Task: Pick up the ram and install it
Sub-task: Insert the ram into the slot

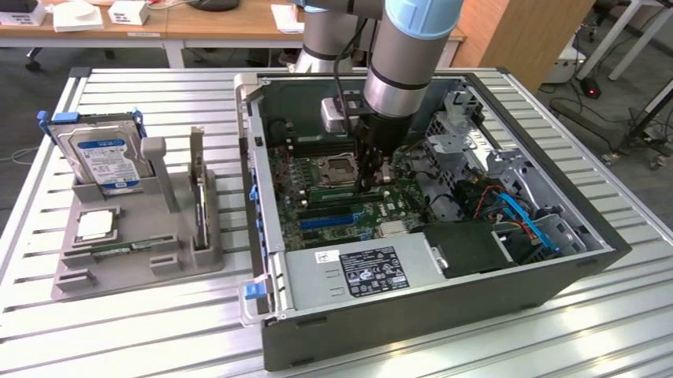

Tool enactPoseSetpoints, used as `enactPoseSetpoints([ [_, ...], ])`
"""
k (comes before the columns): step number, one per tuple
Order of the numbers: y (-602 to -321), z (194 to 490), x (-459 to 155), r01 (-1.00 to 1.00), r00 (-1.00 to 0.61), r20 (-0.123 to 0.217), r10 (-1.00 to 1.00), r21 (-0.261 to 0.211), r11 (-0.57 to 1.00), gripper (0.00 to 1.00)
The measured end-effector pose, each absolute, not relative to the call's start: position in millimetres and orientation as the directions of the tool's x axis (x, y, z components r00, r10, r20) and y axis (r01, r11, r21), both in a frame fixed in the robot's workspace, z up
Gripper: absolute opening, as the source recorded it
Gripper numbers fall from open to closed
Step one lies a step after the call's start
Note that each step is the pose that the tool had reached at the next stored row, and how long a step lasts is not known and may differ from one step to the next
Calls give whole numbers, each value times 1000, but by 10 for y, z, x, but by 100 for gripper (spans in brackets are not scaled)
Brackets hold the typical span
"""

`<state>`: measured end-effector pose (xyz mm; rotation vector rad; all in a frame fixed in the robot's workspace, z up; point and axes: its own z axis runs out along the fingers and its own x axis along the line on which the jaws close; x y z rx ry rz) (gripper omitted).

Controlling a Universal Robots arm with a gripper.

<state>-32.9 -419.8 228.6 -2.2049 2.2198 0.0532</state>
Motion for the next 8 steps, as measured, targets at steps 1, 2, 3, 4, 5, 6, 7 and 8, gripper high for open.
enactPoseSetpoints([
  [1, -4198, 2284, -329, -1000, -7, -33, -999, 15, 6, 11],
  [2, -4198, 2282, -329, -1000, -7, -33, -999, 15, 7, 11],
  [3, -4198, 2280, -329, -1000, -7, -33, -999, 15, 6, 11],
  [4, -4198, 2279, -329, -1000, -7, -33, -999, 15, 6, 11],
  [5, -4198, 2280, -329, -1000, -7, -33, -999, 15, 6, 11],
  [6, -4198, 2280, -329, -1000, -7, -33, -999, 15, 7, 11],
  [7, -4198, 2280, -329, -1000, -7, -33, -999, 15, 6, 11],
  [8, -4198, 2279, -329, -1000, -7, -33, -999, 15, 7, 11],
])
